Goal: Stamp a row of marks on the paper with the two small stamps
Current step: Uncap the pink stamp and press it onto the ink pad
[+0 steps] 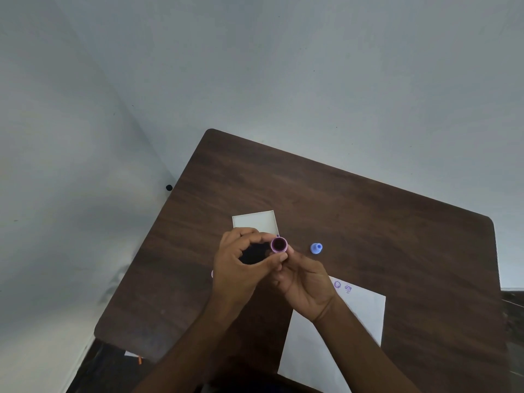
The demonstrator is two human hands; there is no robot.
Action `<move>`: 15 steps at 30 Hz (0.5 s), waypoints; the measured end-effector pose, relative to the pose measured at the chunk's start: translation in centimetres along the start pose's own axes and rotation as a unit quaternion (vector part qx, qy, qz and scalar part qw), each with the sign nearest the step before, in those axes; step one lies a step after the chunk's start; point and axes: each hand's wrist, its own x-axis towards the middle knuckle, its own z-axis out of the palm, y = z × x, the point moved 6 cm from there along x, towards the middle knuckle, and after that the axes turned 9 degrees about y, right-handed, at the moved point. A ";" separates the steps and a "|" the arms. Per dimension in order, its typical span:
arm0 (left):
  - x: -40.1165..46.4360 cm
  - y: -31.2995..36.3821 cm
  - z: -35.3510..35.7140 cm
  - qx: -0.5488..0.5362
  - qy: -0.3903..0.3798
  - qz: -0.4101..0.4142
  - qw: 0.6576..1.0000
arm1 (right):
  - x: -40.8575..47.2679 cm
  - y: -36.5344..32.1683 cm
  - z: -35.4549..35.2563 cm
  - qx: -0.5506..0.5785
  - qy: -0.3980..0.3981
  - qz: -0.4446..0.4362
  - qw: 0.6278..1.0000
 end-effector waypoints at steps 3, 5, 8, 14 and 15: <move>0.0 -0.3 0.2 -0.038 0.001 -0.018 0.999 | 0.0 0.0 0.3 -0.004 -0.002 -0.009 1.000; -0.1 -0.4 0.4 -0.052 0.004 -0.019 0.998 | 0.0 -0.1 0.3 -0.014 -0.007 -0.018 1.000; -0.2 -0.5 0.6 -0.067 0.009 -0.025 0.997 | 0.2 -0.3 0.2 -0.035 -0.009 -0.027 0.999; -0.2 -3.5 0.6 -0.045 -0.031 -0.054 0.997 | 0.9 -1.3 -0.5 -0.162 0.091 -0.087 0.979; -0.3 -4.7 0.6 -0.025 -0.052 -0.070 0.996 | 1.1 -1.8 -0.9 -0.218 0.117 -0.103 0.963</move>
